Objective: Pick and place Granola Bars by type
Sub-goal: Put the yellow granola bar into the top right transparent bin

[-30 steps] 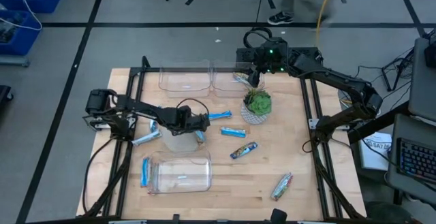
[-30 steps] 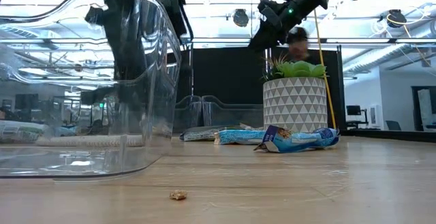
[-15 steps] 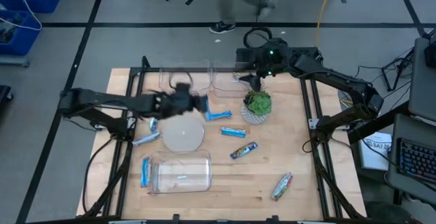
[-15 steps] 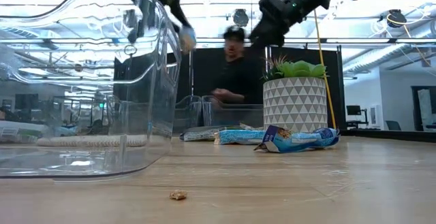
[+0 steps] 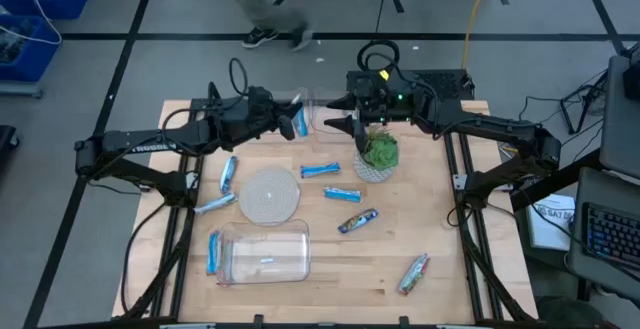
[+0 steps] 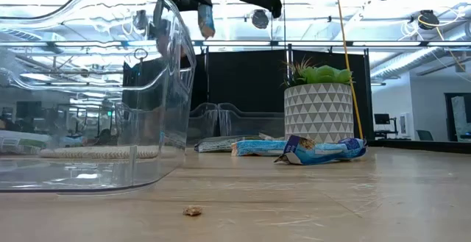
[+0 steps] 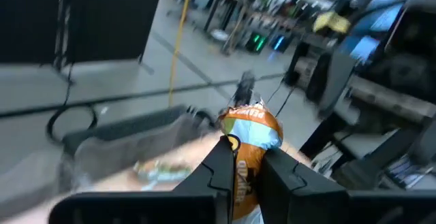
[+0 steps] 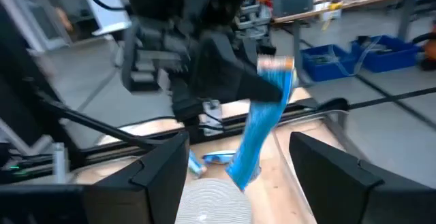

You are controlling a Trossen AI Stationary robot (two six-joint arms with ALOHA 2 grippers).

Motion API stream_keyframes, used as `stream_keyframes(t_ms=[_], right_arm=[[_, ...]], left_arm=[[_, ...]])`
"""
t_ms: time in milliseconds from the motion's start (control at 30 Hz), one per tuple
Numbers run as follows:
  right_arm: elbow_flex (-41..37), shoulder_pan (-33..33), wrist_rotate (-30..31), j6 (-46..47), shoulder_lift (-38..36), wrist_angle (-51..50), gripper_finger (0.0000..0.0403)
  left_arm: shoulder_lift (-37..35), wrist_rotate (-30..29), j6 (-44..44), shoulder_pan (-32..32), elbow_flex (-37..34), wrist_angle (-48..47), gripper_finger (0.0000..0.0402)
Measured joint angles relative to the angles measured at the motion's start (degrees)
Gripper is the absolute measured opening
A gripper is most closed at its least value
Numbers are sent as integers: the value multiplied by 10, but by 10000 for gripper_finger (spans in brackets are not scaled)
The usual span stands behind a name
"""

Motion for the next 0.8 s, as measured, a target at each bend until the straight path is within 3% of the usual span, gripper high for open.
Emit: stream_keyframes(t_ms=[133,800], right_arm=[[0,12,43,-8,1,2,251],[0,33,62,32,82,86,233]], left_arm=[[0,17,23,9,0,34,39],[41,62,37,11,1,151,38]])
